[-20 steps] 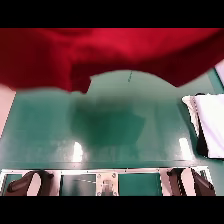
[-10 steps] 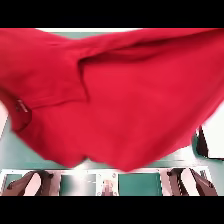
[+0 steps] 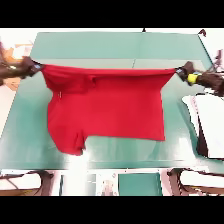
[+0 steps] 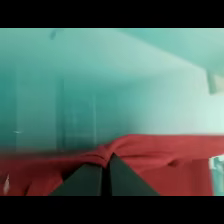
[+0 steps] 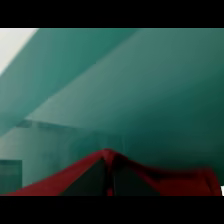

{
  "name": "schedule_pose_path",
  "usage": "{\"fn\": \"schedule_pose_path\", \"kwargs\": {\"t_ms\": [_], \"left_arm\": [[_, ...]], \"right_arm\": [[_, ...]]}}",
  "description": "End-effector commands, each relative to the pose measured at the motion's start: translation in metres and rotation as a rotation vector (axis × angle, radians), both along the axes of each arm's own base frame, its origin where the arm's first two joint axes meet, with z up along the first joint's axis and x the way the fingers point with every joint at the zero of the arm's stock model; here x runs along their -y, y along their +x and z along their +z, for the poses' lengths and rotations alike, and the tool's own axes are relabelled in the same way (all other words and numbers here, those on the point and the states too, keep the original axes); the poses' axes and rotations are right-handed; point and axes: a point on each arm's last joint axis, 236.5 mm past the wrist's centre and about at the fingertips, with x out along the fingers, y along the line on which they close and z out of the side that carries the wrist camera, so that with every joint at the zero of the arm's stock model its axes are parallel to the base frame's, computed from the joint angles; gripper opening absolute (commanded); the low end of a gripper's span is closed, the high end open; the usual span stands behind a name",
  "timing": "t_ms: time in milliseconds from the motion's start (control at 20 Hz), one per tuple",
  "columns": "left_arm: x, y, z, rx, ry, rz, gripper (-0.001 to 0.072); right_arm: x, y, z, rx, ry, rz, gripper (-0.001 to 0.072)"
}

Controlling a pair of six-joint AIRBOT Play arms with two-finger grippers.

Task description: Fold the shirts.

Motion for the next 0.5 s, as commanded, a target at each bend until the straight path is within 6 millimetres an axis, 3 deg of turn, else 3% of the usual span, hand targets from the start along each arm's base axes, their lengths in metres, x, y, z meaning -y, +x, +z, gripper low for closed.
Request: {"fn": "schedule_pose_path", "kwargs": {"t_ms": [0,200,300,450], "left_arm": [[0.015,0.032,-0.074,-0.033,0.036,0.019,0.0021],[0.000,0.057,-0.076,0.026,0.130,0.114,0.0021],[-0.002,0.057,-0.075,0.032,0.158,0.096,0.0021],[0.009,0.041,-0.080,-0.011,0.209,-0.022,0.0021]], "right_arm": [[-0.014,0.040,-0.068,-0.097,0.041,0.024,0.0016],[-0.011,0.062,-0.070,-0.089,0.062,0.014,0.0016],[-0.020,0.055,-0.070,-0.102,0.074,0.060,0.0015],[-0.027,0.029,-0.074,-0.169,0.045,0.169,0.0012]]}}
